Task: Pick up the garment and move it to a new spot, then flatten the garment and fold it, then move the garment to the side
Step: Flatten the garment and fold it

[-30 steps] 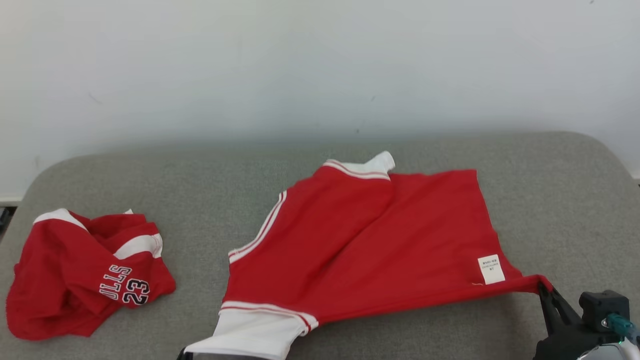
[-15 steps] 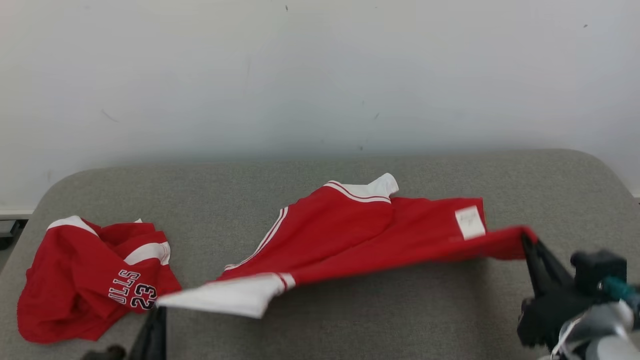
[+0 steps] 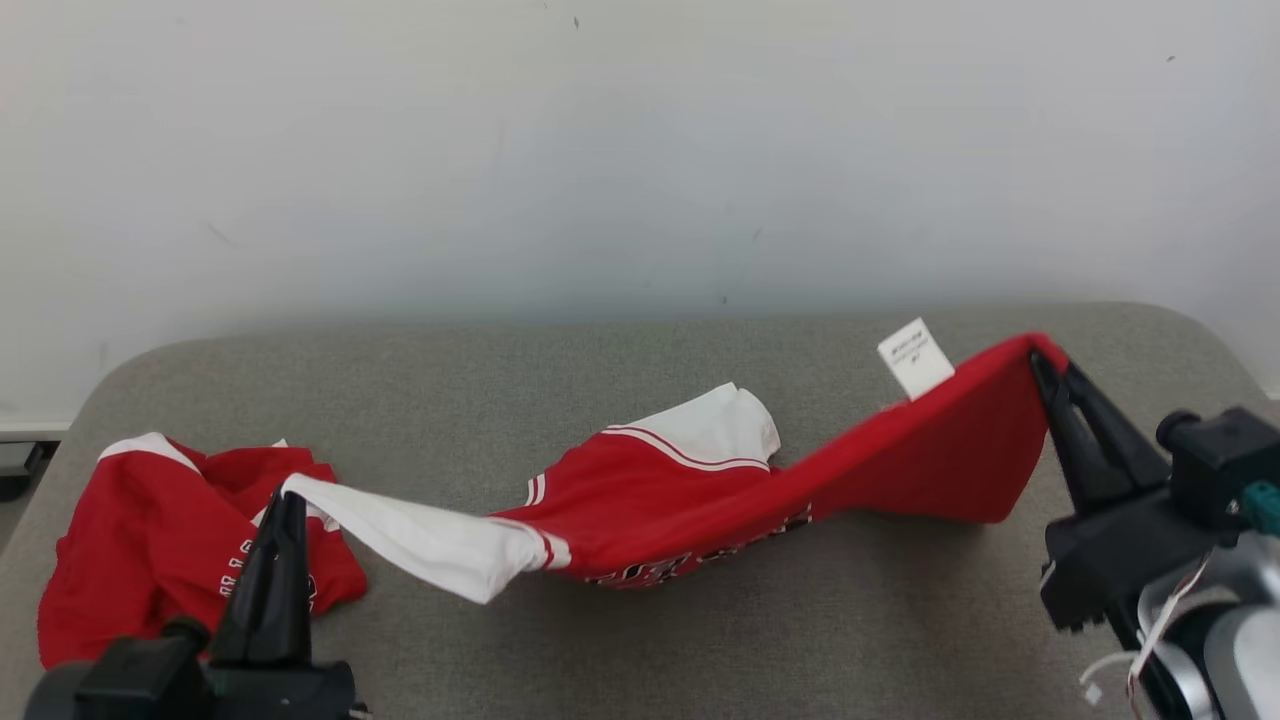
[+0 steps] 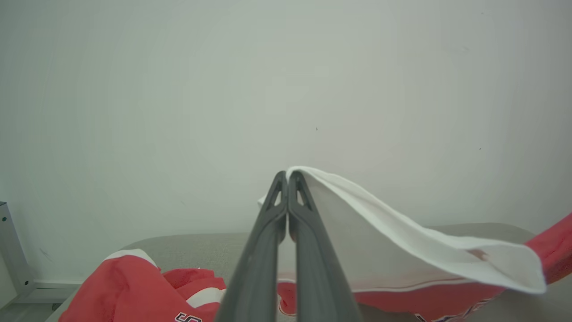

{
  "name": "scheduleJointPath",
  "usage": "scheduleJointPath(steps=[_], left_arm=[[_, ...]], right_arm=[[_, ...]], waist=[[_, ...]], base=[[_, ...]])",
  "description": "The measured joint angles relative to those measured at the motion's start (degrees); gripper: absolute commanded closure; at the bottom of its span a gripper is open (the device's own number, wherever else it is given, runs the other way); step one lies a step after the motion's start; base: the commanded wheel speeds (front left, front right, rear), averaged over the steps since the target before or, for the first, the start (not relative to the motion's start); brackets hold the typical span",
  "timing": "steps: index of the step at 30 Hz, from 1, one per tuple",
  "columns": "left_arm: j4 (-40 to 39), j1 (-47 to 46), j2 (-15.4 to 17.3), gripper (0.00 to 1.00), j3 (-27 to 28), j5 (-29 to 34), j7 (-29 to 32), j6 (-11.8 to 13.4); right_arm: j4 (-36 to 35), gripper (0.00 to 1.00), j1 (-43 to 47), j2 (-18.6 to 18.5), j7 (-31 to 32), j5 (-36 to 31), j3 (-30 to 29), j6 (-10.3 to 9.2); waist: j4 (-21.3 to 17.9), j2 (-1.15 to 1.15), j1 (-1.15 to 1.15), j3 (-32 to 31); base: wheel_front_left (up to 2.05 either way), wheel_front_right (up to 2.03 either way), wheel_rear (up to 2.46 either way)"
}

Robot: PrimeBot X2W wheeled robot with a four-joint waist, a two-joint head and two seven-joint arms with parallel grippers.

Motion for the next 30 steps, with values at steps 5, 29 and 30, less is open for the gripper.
scheduleJointPath(steps=[5, 29, 30], left_arm=[[-5.0, 5.2, -0.4, 1.0, -0.7, -2.4, 3.3, 0.0], [11.2, -65.1, -5.5, 1.0, -2.7, 5.9, 6.7, -5.0], [11.2, -64.1, -5.0, 1.0, -3.2, 6.6, 6.2, -5.6]], right_arm=[[-7.2, 1.0, 7.4, 0.5, 2.8, 2.1, -0.2, -0.12], [14.9, 1.0, -52.6, -2.8, -1.2, 2.7, -3.6, 2.96], [14.9, 1.0, -50.3, -3.5, -1.4, 2.1, -3.7, 3.01]], waist=[[0.2, 0.0, 0.0, 1.4], [2.2, 0.0, 0.01, 19.5], [2.4, 0.01, 0.01, 20.3]], base=[[0.0, 0.0, 0.0], [0.0, 0.0, 0.0], [0.0, 0.0, 0.0]])
